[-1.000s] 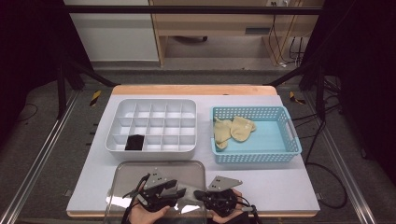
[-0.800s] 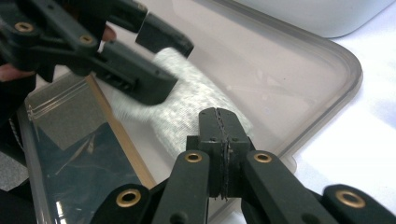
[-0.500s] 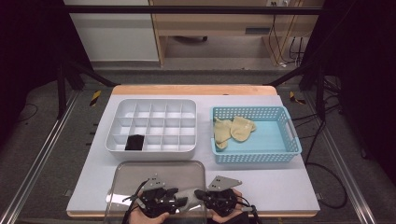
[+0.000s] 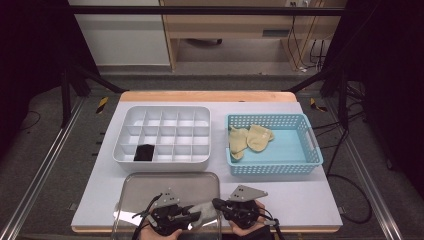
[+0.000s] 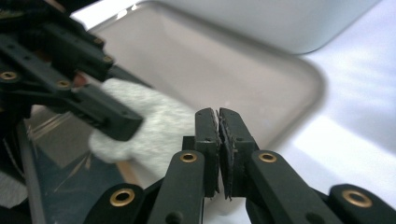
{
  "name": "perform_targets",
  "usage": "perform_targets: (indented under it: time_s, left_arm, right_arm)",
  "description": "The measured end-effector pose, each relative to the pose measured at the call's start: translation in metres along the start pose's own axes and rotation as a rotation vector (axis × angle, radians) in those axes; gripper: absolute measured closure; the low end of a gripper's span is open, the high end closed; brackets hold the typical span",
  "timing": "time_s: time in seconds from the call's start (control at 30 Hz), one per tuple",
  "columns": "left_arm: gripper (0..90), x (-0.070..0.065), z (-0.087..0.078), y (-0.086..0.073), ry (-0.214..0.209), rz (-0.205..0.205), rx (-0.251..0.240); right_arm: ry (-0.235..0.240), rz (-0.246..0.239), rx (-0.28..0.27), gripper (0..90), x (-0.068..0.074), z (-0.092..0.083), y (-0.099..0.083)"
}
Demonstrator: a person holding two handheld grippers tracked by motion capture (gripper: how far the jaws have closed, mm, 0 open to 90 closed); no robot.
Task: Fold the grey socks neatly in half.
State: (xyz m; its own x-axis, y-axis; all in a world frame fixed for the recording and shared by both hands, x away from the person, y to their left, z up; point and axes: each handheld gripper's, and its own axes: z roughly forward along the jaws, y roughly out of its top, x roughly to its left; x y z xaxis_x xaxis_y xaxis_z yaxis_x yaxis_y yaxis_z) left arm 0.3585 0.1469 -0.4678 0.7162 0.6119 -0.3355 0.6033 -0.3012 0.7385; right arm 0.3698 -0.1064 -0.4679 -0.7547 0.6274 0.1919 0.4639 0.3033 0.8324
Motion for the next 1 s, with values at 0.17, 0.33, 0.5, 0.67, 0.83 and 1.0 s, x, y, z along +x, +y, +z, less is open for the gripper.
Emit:
perform_targets:
  time_s: [0.17, 0.33, 0.5, 0.67, 0.83, 1.0]
  left_arm:
    - [66.3, 0.001, -0.009, 0.012, 0.001, 0.014, -0.039]
    - [66.3, 0.005, -0.021, 0.022, 0.03, 0.032, -0.073]
    - [66.2, 0.014, -0.03, 0.033, 0.066, 0.037, -0.085]
    - [66.1, 0.025, -0.044, 0.045, 0.109, 0.037, -0.104]
    - [66.1, 0.034, -0.056, 0.054, 0.154, 0.039, -0.116]
    - [66.1, 0.044, -0.066, 0.065, 0.191, 0.044, -0.112]
  right_arm:
    - [-0.066, 0.016, -0.058, 74.7, -0.016, -0.016, 0.001]
    - [-0.128, 0.01, -0.081, 64.0, -0.026, -0.028, 0.0]
    - [-0.186, 0.006, -0.077, 57.8, -0.033, -0.036, -0.003]
    - [-0.227, 0.013, -0.065, 54.4, -0.039, -0.041, -0.008]
    - [-0.257, 0.026, -0.058, 51.6, -0.044, -0.047, -0.014]
    - [-0.279, 0.043, -0.063, 49.8, -0.048, -0.055, -0.018]
